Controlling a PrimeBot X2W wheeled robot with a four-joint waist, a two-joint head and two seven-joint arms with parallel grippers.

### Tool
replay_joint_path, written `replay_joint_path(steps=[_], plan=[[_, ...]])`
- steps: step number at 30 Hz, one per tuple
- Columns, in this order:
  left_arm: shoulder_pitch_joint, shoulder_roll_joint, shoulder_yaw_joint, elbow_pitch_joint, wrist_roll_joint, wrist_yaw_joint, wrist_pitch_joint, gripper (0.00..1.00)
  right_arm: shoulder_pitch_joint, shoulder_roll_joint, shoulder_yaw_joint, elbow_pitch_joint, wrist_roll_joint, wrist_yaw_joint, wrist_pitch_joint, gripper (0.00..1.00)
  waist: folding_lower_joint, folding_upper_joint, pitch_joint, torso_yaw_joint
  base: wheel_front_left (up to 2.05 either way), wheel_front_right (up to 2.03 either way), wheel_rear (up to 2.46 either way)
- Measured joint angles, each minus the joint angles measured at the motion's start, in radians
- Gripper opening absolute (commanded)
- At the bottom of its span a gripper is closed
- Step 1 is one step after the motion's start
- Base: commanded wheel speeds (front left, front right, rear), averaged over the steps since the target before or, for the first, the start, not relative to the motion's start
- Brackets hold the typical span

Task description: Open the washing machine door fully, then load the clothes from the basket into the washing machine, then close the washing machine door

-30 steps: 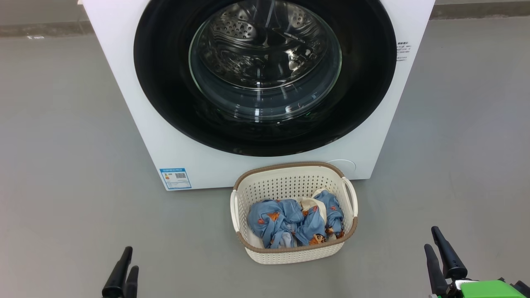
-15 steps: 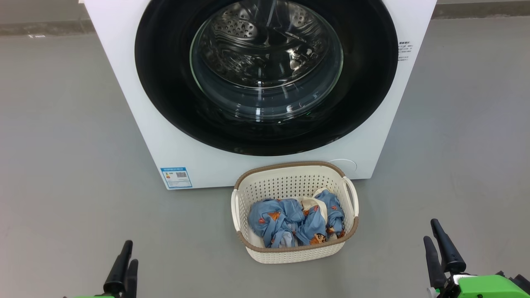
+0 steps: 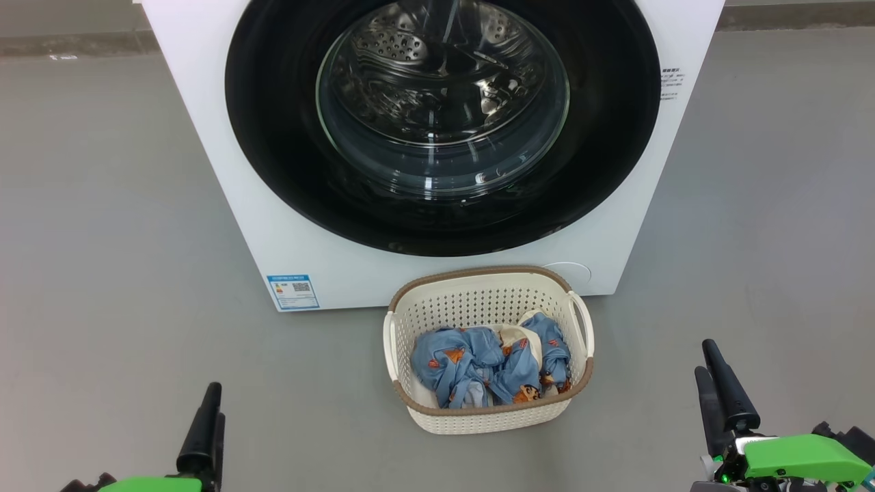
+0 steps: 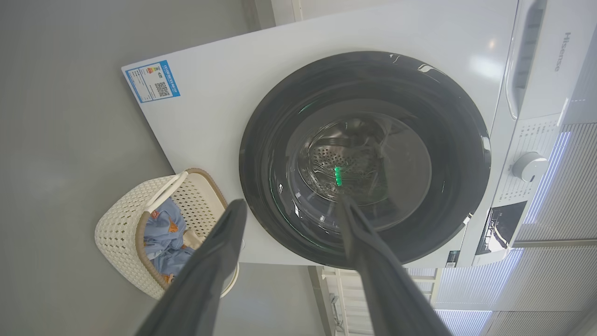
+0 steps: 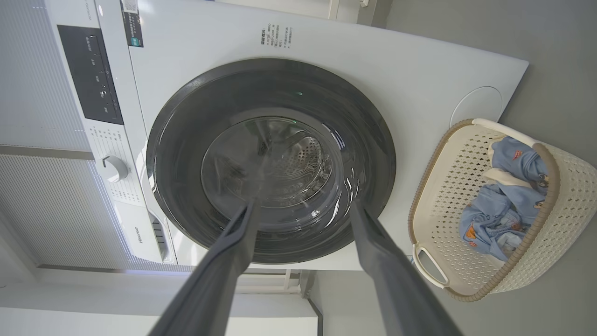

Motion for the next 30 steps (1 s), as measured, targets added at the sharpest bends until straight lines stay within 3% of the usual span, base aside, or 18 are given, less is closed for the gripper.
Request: replay_joint_path(steps=[12, 30], plan=[[-0.014, 0.003, -0.011, -0.011, 0.140, 0.000, -0.033, 1.00, -0.021, -0.007, 0.028, -0.014, -0.127, 0.000, -0.035, 1.00, -0.0001, 0.0000, 0.000, 0.002, 0.00, 0.00, 0.00], [-0.024, 0.008, -0.003, 0.003, 0.528, 0.000, -0.080, 1.00, -0.040, -0.032, 0.085, -0.020, -0.444, 0.000, -0.086, 1.00, -0.0001, 0.0000, -0.001, 0.006, 0.00, 0.00, 0.00]])
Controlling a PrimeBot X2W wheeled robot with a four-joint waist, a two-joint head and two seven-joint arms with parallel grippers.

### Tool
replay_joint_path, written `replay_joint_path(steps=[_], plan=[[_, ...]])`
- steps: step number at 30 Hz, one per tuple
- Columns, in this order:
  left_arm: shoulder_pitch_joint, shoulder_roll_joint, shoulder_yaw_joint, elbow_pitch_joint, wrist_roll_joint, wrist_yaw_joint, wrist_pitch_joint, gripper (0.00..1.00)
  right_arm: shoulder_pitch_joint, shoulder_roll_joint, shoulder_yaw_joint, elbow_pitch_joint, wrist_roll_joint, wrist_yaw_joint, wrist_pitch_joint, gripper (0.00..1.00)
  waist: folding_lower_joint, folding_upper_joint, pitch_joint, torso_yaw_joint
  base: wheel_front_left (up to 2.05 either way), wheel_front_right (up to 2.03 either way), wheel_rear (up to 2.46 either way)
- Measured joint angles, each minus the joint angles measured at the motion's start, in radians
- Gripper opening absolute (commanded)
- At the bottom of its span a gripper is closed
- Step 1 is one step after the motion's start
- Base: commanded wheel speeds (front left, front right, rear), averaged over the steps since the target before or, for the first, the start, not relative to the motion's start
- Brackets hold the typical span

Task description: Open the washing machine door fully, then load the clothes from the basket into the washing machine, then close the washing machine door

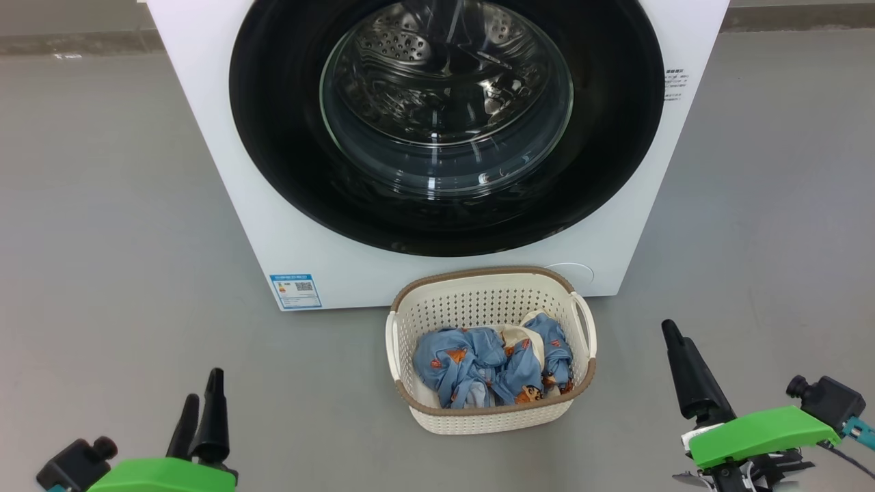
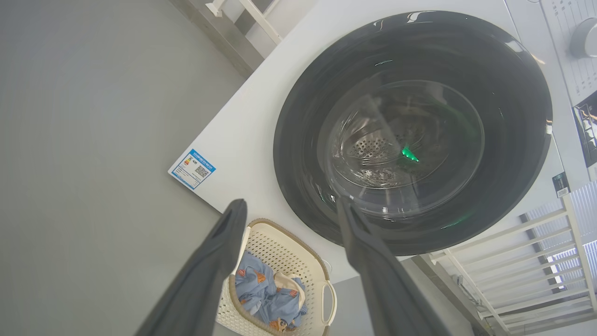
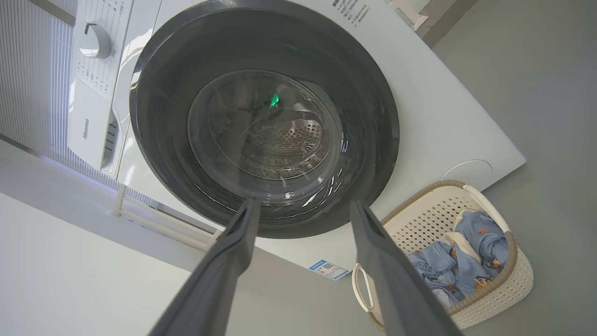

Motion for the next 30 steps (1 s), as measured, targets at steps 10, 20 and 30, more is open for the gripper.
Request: replay_joint_path(steps=[10, 20, 30], plan=[[-0.012, 0.001, -0.004, 0.006, 0.143, 0.010, -0.032, 1.00, -0.017, -0.006, 0.009, 0.002, -0.211, 0.000, -0.026, 1.00, 0.0000, 0.0000, -0.002, 0.001, 0.00, 0.00, 0.00], [-0.013, 0.002, -0.015, 0.022, 0.272, 0.042, -0.063, 1.00, -0.022, -0.007, 0.033, 0.006, -0.408, 0.000, -0.055, 1.00, 0.0000, 0.0000, -0.006, 0.000, 0.00, 0.00, 0.00], [-0.032, 0.004, -0.026, 0.025, 0.383, 0.045, -0.093, 1.00, -0.043, -0.010, 0.038, 0.008, -0.546, 0.000, -0.087, 1.00, -0.0001, 0.0000, -0.004, 0.004, 0.00, 0.00, 0.00]])
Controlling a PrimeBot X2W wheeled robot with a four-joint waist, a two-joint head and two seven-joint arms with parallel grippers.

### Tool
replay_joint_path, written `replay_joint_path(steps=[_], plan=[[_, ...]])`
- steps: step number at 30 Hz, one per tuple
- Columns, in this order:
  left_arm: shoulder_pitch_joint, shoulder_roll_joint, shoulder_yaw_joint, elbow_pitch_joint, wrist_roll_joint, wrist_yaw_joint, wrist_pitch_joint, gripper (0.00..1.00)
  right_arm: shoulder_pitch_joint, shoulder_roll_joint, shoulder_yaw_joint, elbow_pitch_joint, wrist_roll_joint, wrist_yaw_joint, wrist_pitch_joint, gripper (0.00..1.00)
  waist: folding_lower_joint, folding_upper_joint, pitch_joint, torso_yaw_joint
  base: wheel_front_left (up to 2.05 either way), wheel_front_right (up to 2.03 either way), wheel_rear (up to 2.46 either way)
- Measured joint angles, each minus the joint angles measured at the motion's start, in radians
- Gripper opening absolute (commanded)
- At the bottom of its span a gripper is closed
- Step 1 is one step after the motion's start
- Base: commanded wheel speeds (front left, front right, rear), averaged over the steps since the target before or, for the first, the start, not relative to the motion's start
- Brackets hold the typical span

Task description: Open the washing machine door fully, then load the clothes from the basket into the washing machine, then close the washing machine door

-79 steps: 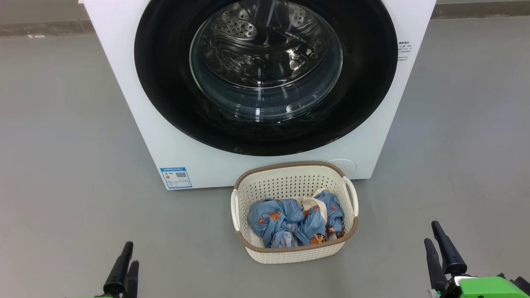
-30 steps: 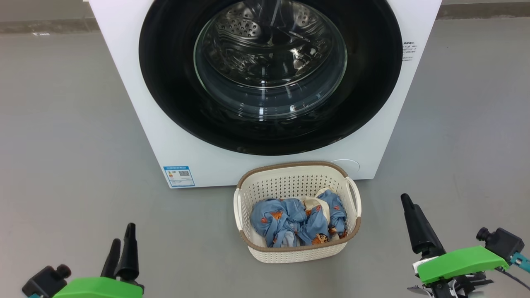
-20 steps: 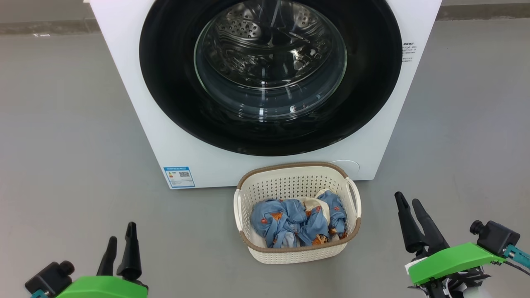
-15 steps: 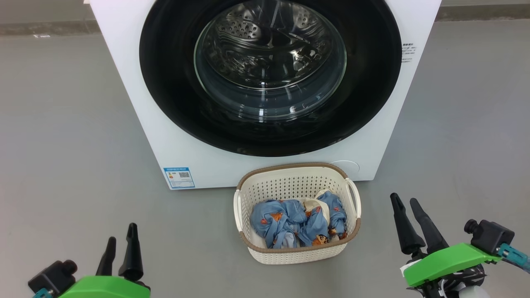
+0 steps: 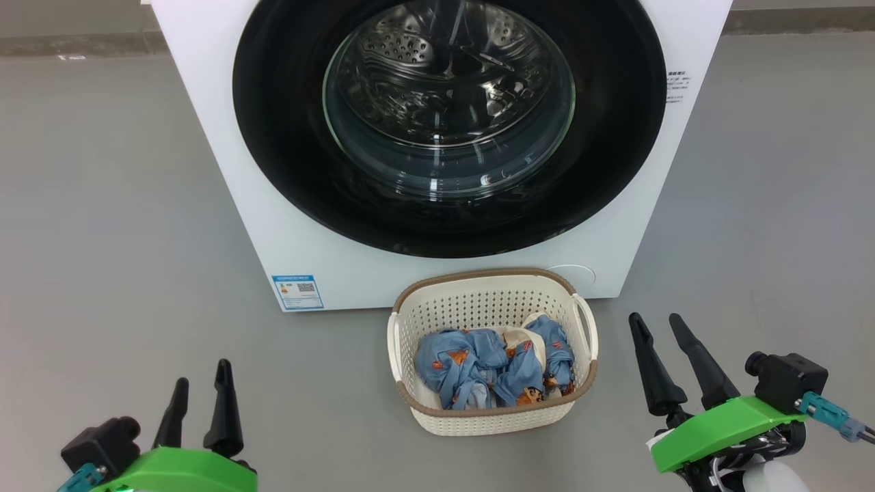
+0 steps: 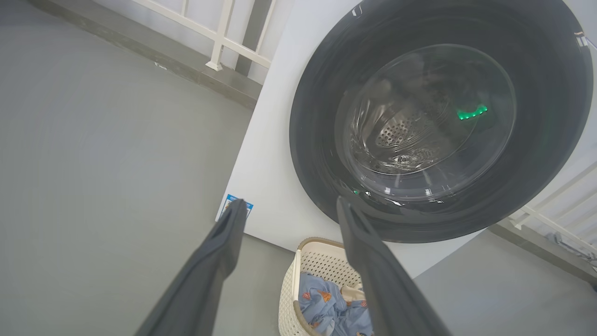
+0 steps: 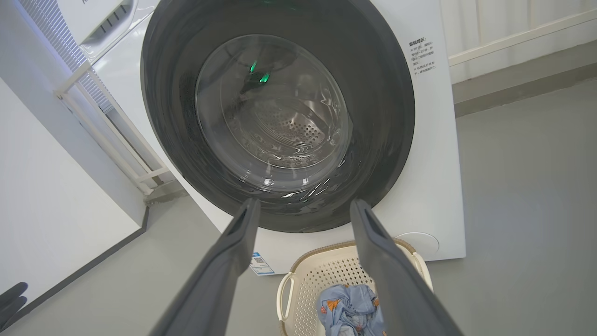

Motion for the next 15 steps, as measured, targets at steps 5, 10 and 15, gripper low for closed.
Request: replay_joint_path(steps=[5, 10, 15], plan=[[-0.001, 0.002, -0.005, -0.001, 0.050, 0.007, -0.013, 1.00, 0.000, -0.001, 0.002, 0.005, -0.061, 0.000, -0.011, 1.00, 0.0001, 0.0000, -0.001, 0.002, 0.00, 0.00, 0.00], [-0.001, 0.003, -0.009, -0.001, 0.101, 0.007, -0.026, 1.00, -0.008, -0.006, 0.005, 0.016, -0.121, 0.000, -0.028, 1.00, 0.0001, 0.0000, -0.001, 0.004, 0.00, 0.00, 0.00], [-0.002, 0.003, -0.012, -0.003, 0.154, 0.009, -0.040, 1.00, -0.021, -0.012, 0.008, 0.021, -0.174, 0.000, -0.042, 1.00, 0.0000, 0.0000, 0.000, 0.005, 0.00, 0.00, 0.00]])
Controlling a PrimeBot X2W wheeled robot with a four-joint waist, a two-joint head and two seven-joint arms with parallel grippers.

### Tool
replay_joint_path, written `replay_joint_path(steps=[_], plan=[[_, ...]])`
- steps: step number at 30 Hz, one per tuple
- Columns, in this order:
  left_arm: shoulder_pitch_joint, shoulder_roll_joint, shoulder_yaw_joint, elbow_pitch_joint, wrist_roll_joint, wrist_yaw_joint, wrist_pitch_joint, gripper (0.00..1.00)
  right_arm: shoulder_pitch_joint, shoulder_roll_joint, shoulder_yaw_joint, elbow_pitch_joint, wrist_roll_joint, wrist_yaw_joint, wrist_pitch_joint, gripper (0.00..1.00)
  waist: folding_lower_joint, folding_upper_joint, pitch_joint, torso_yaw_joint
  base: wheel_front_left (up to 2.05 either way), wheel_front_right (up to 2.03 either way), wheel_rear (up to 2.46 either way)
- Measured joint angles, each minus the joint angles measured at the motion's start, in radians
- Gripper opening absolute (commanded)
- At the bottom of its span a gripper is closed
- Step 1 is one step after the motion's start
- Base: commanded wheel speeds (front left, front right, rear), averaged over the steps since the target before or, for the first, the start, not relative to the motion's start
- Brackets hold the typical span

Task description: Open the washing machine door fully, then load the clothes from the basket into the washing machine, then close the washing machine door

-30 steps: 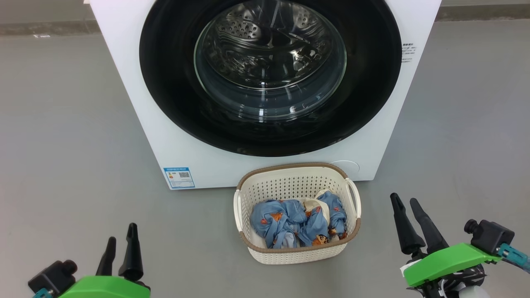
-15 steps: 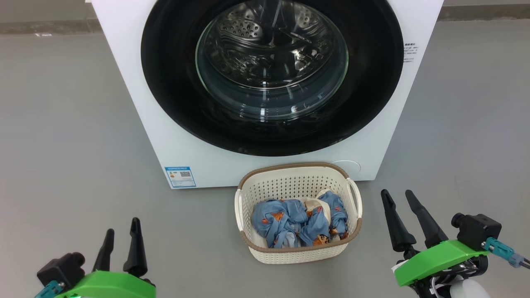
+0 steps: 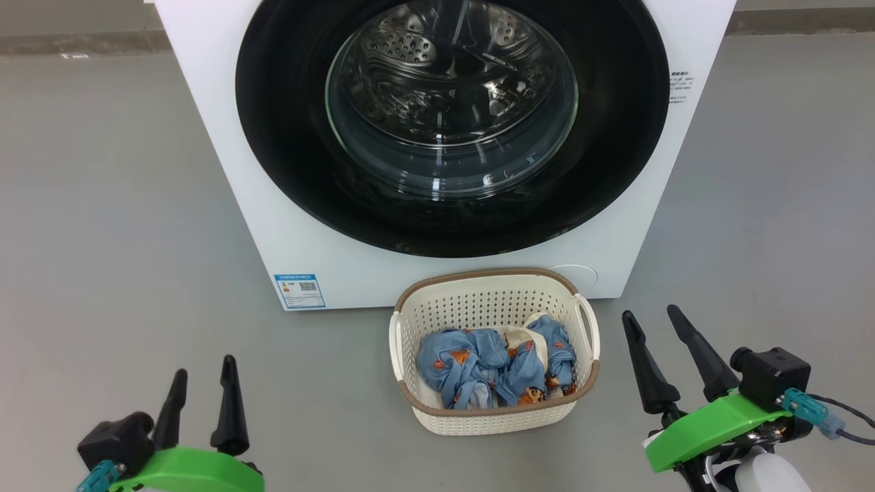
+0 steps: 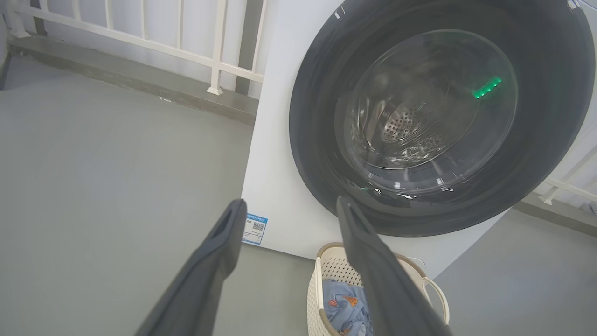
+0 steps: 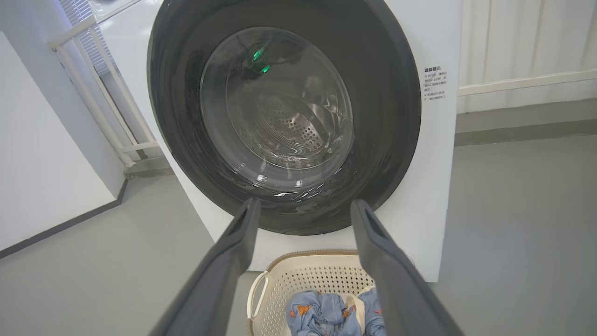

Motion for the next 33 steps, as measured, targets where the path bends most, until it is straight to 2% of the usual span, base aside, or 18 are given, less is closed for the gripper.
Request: replay_joint_path(steps=[15, 33], plan=[[-0.015, 0.007, -0.015, -0.009, 0.154, 0.012, -0.040, 1.00, -0.016, -0.010, 0.029, 0.009, -0.157, 0.000, -0.039, 1.00, 0.0000, 0.0000, -0.001, 0.004, 0.00, 0.00, 0.00], [-0.016, 0.007, -0.018, -0.009, 0.158, 0.013, -0.046, 1.00, -0.018, -0.012, 0.028, 0.011, -0.157, 0.000, -0.039, 1.00, 0.0000, 0.0000, -0.005, 0.003, 0.00, 0.00, 0.00]])
